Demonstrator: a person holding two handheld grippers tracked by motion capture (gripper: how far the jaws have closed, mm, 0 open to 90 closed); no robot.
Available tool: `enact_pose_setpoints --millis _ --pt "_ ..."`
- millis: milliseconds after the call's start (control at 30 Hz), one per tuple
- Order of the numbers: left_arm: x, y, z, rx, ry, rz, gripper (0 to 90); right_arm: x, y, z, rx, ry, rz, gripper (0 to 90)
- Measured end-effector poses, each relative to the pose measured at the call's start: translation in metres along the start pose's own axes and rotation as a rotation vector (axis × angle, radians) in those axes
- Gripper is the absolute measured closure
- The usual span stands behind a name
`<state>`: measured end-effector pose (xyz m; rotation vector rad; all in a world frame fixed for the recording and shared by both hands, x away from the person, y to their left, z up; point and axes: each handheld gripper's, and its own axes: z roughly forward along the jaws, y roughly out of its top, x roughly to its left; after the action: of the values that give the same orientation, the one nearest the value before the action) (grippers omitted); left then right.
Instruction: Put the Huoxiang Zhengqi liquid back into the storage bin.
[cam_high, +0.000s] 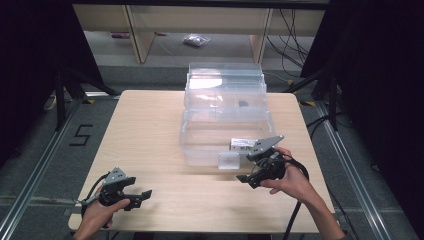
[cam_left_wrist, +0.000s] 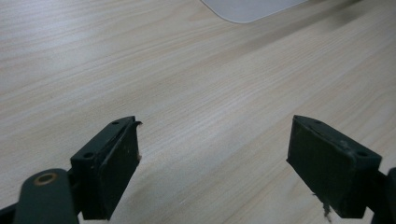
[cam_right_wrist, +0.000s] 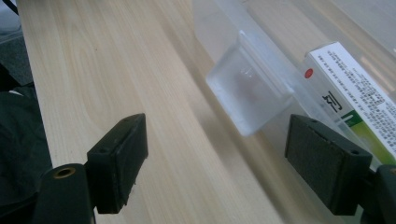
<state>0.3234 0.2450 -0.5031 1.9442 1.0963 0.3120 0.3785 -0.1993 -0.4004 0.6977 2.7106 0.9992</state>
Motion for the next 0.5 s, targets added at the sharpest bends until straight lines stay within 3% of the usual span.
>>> enact_pose_setpoints --millis 267,400,500 --pt "0.0 0.0 0.0 0.0 -0.001 0.0 16.0 0.004 -0.009 0.004 -0.02 -0.011 0.024 23.0" --pt "0.0 0.0 0.0 0.0 -0.001 0.0 15.9 0.006 -0.015 0.008 -0.05 0.004 0.028 23.1" --pt "0.0 0.0 0.0 0.0 0.0 0.001 16.0 0.006 -0.018 0.008 -0.039 0.011 0.041 23.1"
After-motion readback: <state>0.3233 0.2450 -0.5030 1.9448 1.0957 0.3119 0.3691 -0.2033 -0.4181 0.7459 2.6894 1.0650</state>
